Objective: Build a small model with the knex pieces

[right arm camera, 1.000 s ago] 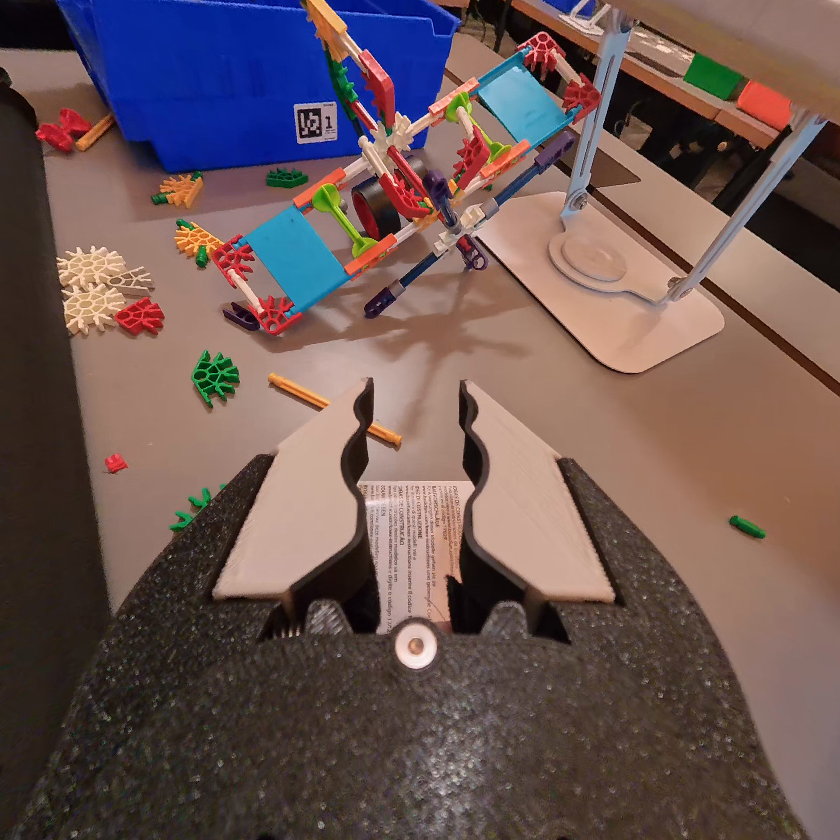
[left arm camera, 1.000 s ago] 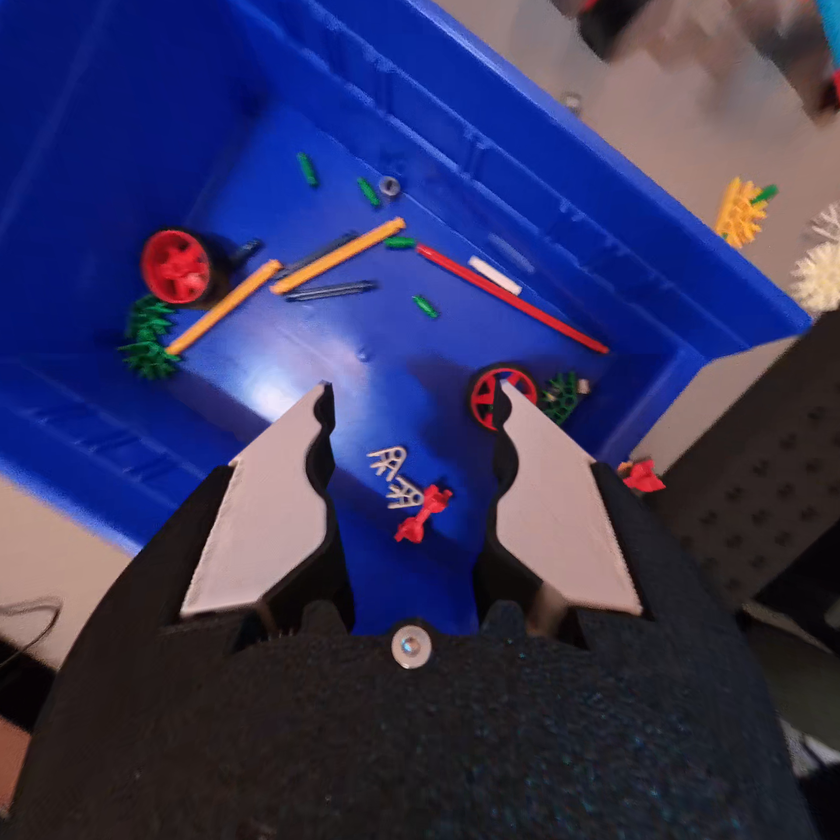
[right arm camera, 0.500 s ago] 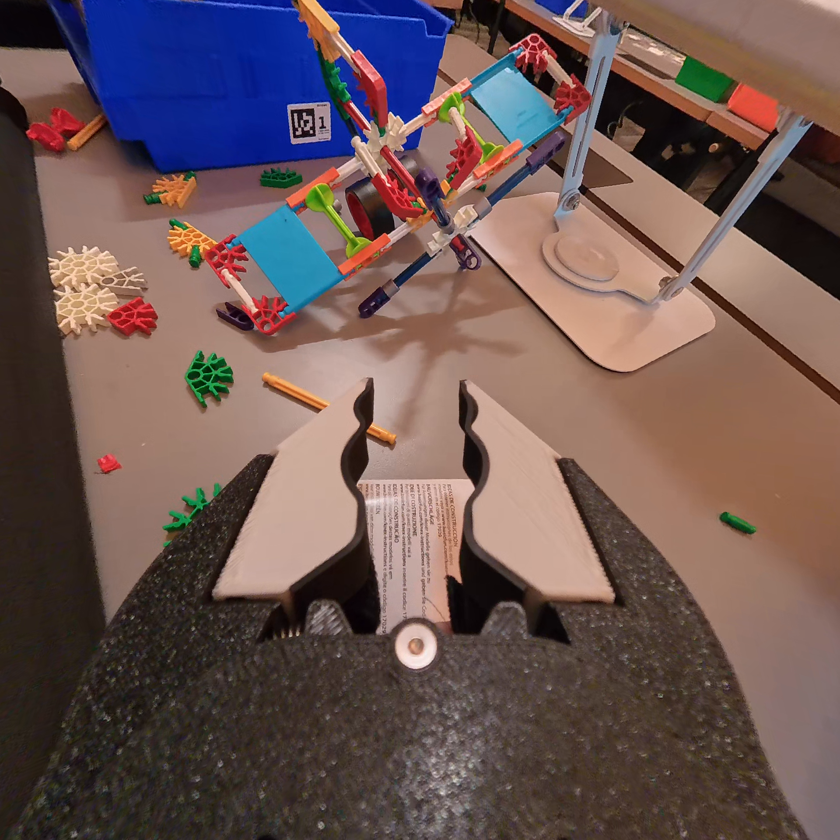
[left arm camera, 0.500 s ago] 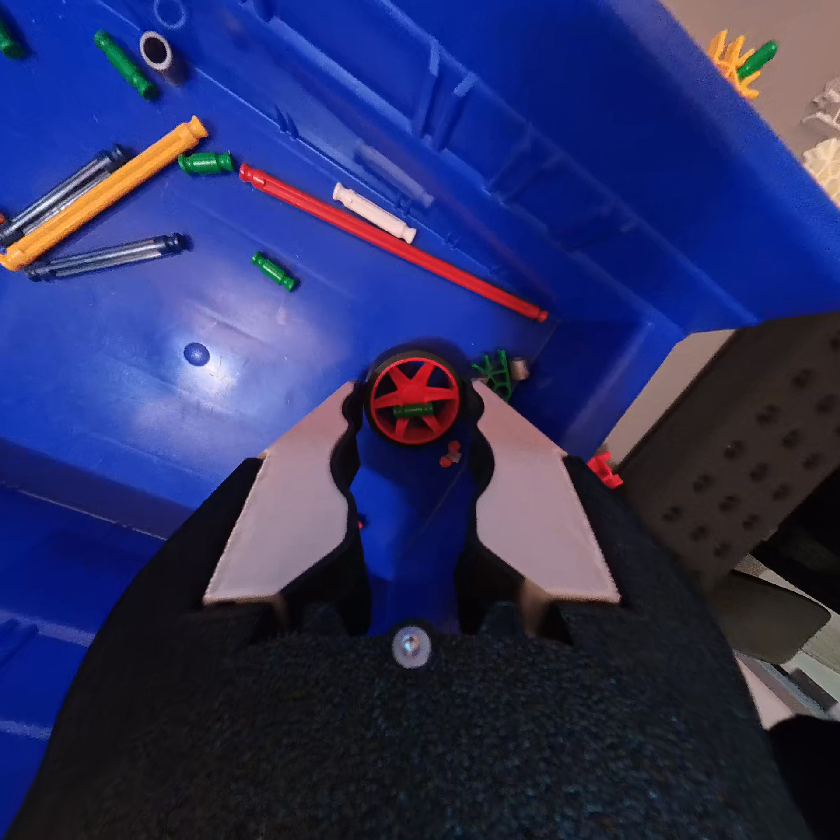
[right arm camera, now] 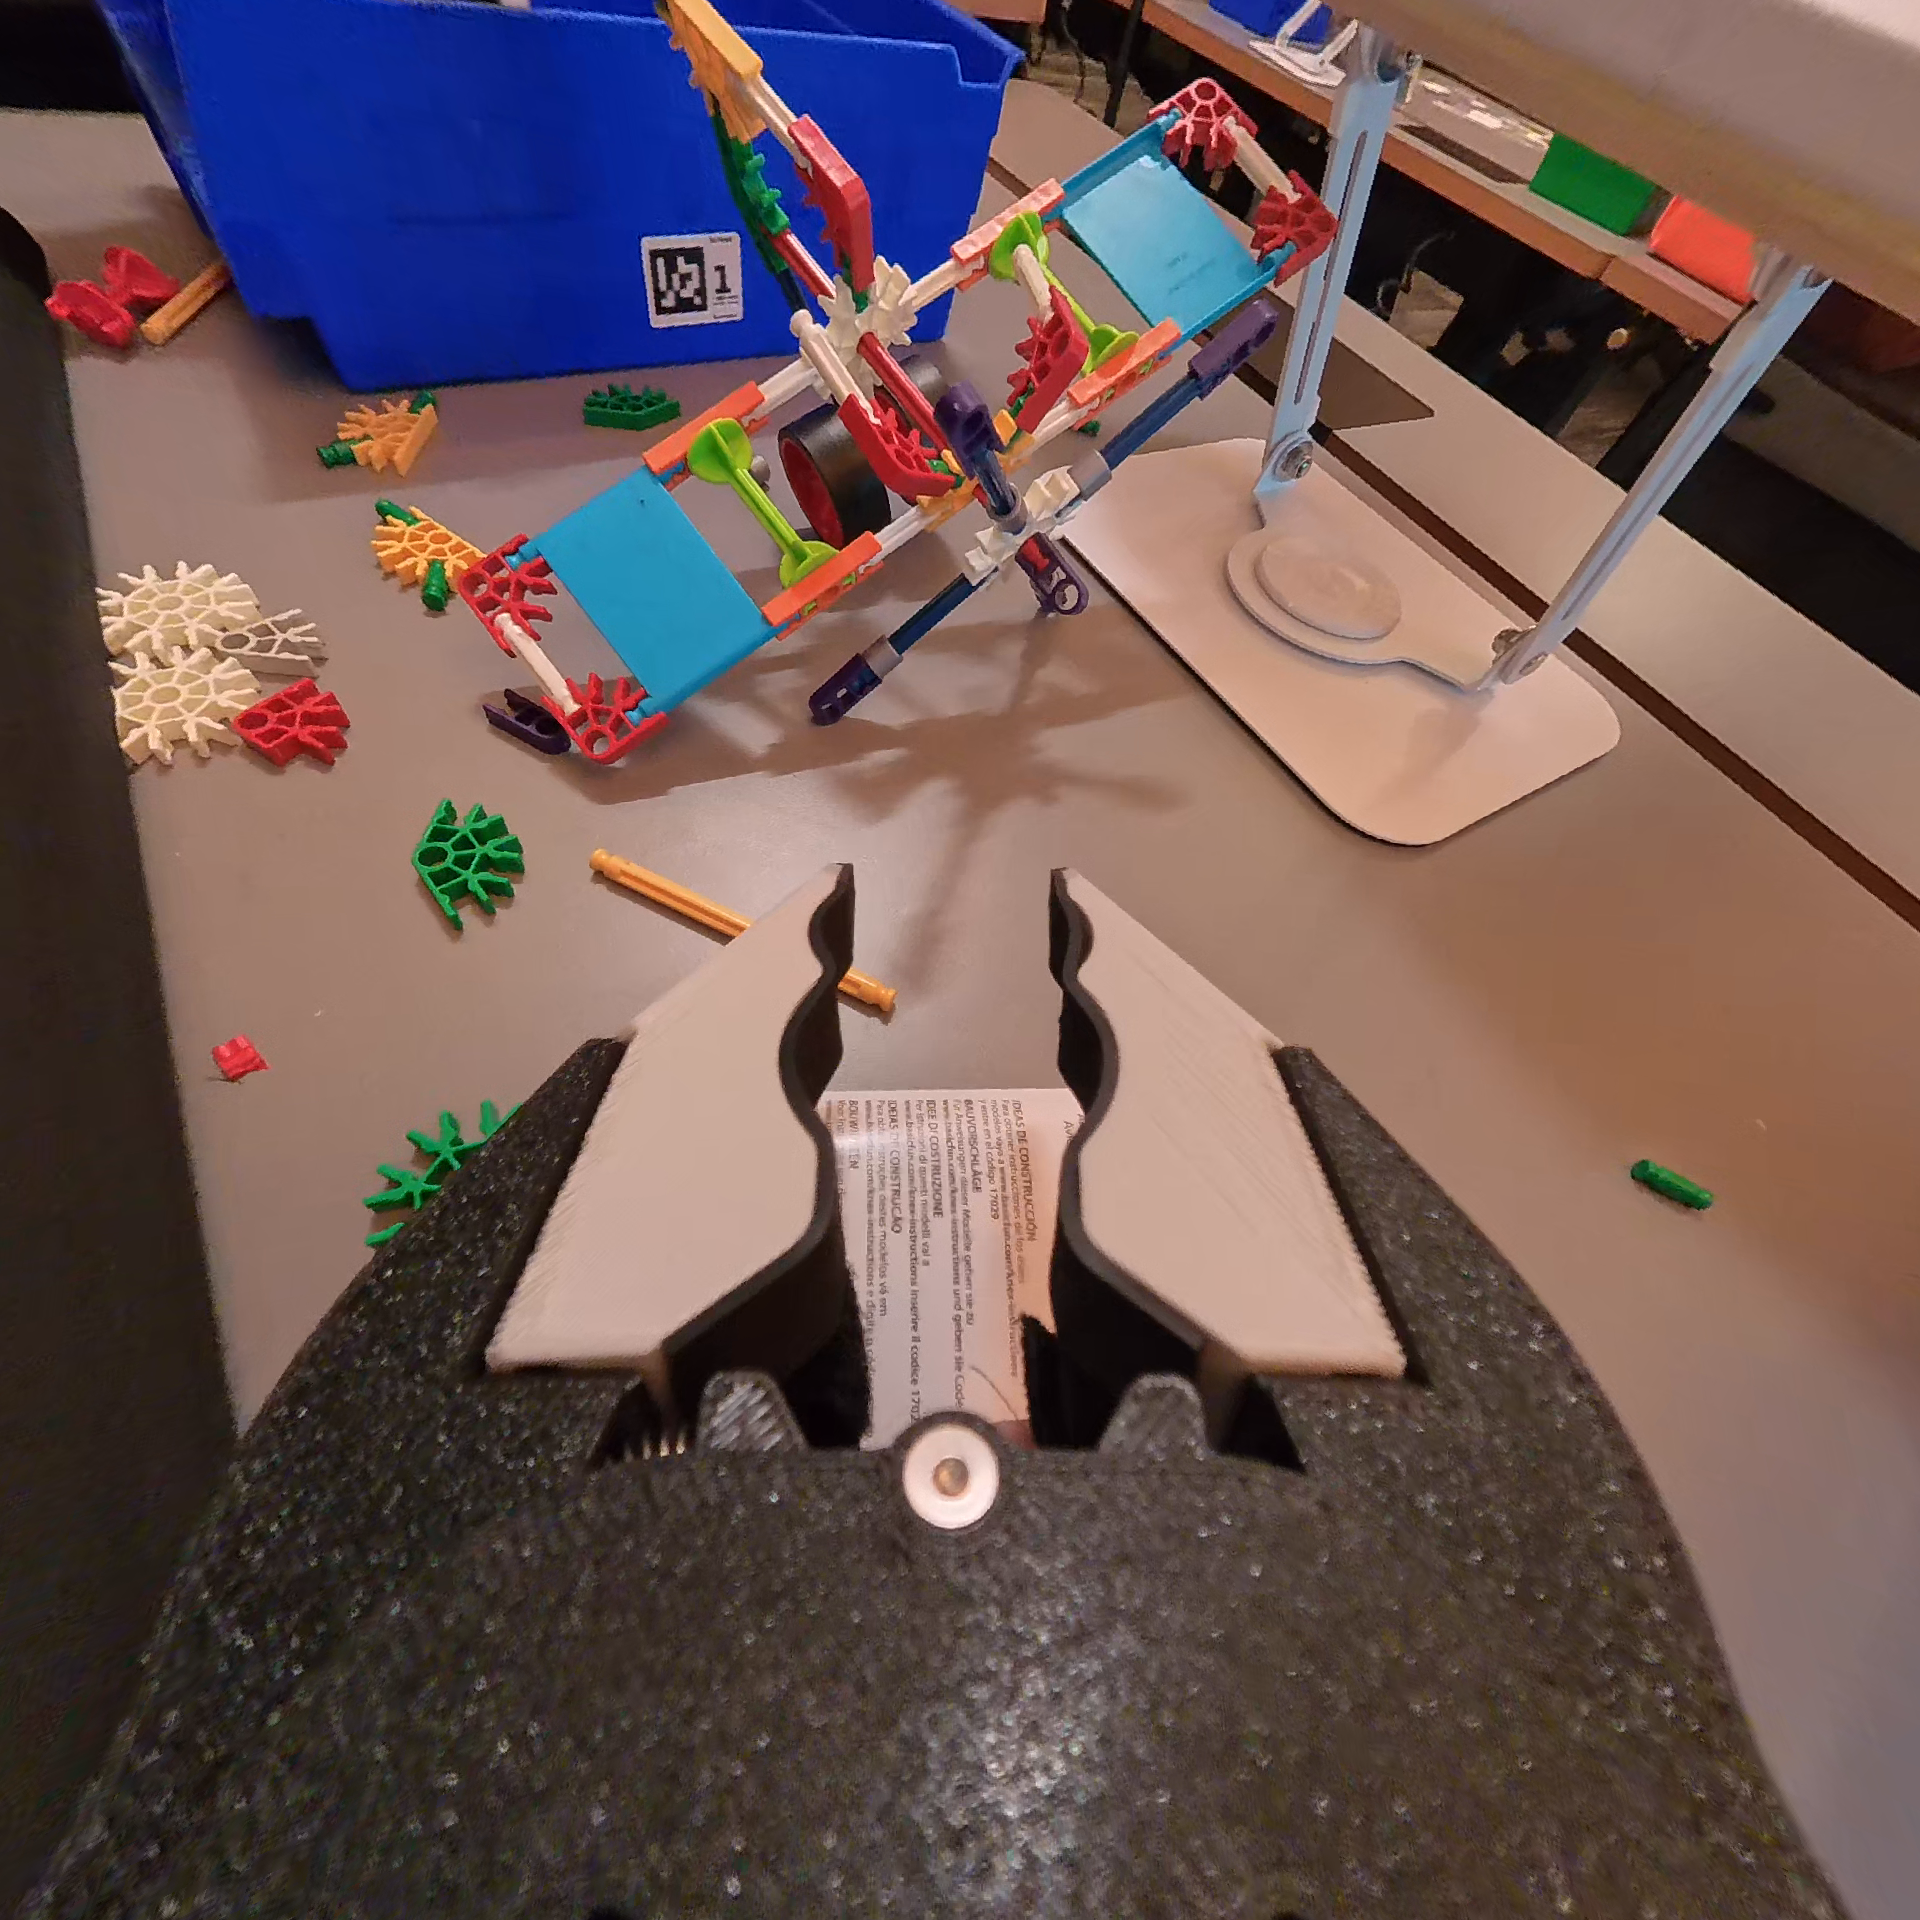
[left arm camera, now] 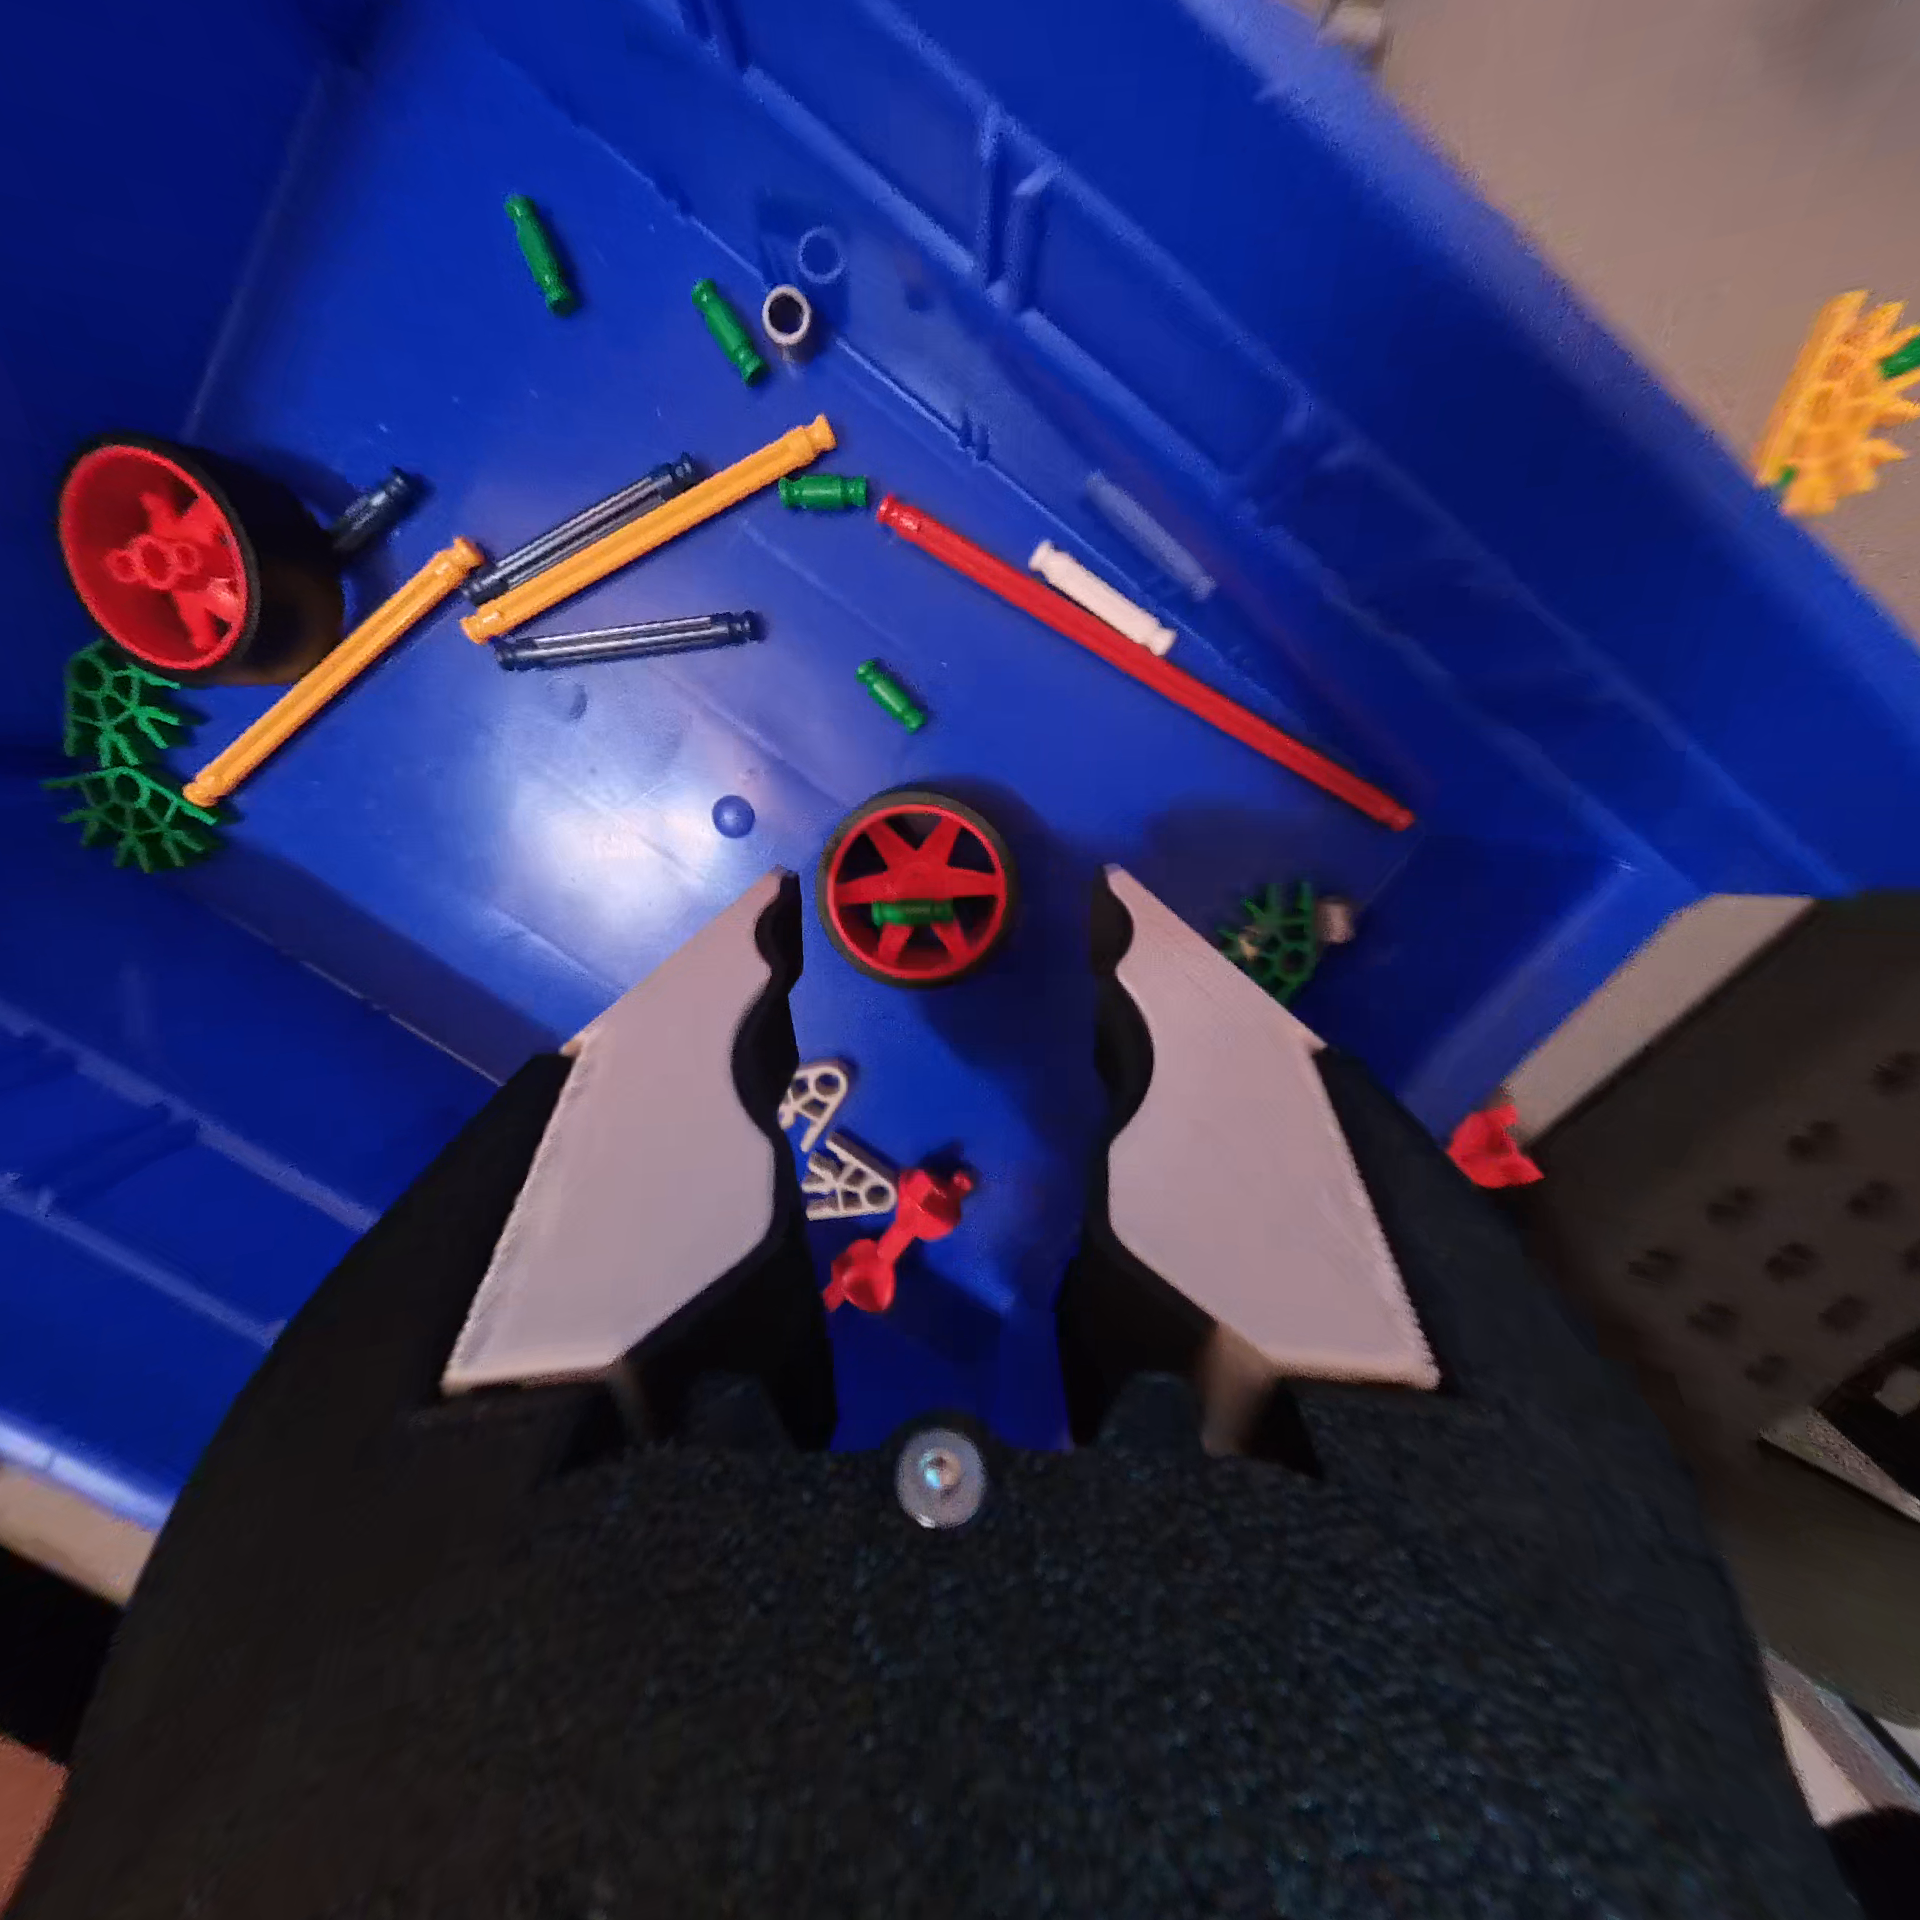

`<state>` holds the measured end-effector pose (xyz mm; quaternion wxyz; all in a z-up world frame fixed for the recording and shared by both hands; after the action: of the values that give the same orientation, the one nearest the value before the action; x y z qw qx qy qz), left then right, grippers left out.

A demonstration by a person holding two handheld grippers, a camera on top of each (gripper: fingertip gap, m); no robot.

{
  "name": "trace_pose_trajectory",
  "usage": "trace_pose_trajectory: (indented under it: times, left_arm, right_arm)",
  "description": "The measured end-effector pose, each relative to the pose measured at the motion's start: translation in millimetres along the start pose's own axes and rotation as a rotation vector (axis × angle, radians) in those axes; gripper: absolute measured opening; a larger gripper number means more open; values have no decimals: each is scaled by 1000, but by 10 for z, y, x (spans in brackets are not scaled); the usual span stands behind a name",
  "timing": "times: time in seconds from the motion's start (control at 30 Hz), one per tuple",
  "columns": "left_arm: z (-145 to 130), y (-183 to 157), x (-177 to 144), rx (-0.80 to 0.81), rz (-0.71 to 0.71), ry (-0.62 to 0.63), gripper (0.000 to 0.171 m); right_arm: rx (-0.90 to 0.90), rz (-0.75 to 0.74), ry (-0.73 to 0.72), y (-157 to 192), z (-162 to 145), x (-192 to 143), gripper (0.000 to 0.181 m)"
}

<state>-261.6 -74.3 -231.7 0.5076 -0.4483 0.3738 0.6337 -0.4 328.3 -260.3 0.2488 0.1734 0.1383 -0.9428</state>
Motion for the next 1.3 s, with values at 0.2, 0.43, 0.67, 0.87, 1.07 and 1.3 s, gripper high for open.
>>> trace_pose_trajectory:
  times: [0.2, 0.43, 0.67, 0.87, 1.07, 1.3]
  left_arm:
    - [-230, -541, -434, 139, -175, -158, 55]
    - [-540, -727, -122, 158, -121, -49, 34]
    - [-512, -627, -79, 154, -94, -35, 29]
    - [-470, -344, -73, 148, -63, 2, 29]
    - [-414, -383, -327, 135, 45, -31, 48]
    - [-59, -1261, -376, 366, -55, -206, 50]
  right_arm:
    - [0, 3, 1, -3, -2, 2, 38]
    - [-11, 8, -2, 18, 14, 7, 37]
    - [-16, 6, -9, 26, 29, -2, 38]
    - [-37, 10, -17, 54, 51, -17, 37]
    - [-45, 13, -40, 70, 81, -50, 38]
    - [-62, 36, -65, 115, 130, -59, 37]
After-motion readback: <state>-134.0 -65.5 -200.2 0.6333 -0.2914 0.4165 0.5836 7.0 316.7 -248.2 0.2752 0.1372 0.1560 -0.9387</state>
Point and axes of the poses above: each gripper's, where its closed fingertips meet, x out along the fingers, z out of its top, y = z × x across the jaws, the point moved 10 cm from there along -x, back along the fingers, and after that the axes turned 1 degree about -y, right-handed, at the moved point
